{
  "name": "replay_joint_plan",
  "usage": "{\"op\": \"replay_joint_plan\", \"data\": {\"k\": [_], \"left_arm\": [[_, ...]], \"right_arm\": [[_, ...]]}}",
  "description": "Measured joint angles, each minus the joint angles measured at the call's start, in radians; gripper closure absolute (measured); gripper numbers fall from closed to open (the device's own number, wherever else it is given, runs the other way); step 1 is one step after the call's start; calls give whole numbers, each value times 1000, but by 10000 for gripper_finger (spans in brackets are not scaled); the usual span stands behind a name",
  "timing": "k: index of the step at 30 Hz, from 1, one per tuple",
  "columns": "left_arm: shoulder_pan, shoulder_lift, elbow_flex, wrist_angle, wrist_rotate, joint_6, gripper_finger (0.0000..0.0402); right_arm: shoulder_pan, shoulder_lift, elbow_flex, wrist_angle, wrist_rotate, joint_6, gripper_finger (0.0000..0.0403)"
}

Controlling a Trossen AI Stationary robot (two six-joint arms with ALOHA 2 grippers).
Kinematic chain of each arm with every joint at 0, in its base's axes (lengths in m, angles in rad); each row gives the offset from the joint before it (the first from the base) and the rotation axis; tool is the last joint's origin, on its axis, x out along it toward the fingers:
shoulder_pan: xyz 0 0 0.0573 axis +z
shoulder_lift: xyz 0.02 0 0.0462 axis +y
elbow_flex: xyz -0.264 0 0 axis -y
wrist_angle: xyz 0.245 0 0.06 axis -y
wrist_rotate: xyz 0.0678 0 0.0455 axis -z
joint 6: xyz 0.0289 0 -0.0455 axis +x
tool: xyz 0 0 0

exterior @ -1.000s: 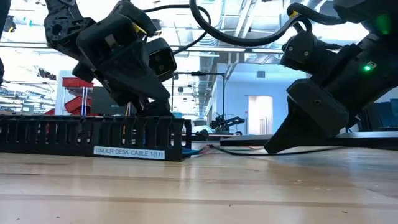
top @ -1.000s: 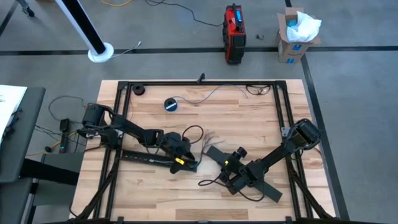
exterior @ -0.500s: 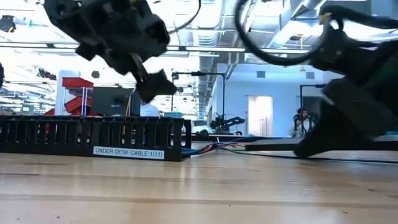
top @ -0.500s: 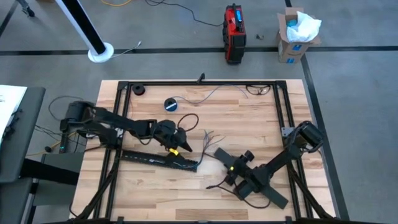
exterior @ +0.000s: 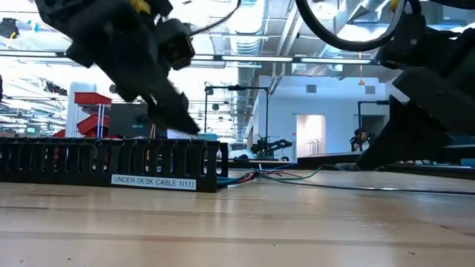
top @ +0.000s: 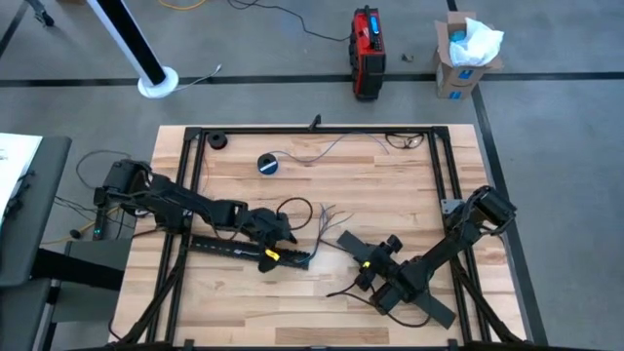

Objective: Ziptie cables
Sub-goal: Close the black cable duct with the black cable duct cover

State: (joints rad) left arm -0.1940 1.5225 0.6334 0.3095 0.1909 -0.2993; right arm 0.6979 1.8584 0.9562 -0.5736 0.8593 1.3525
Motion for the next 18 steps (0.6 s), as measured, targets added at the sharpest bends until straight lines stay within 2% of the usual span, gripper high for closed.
{"op": "replay_joint_plan", "data": {"k": [8, 18], "left_arm": [[-91, 34, 0, -7, -220, 87, 70], [-148, 154, 0, 139, -280, 90, 70]], "right_arm": [[0, 0, 0, -3, -1, -3, 184], [-17, 0, 0, 1, -23, -49, 184]]}}
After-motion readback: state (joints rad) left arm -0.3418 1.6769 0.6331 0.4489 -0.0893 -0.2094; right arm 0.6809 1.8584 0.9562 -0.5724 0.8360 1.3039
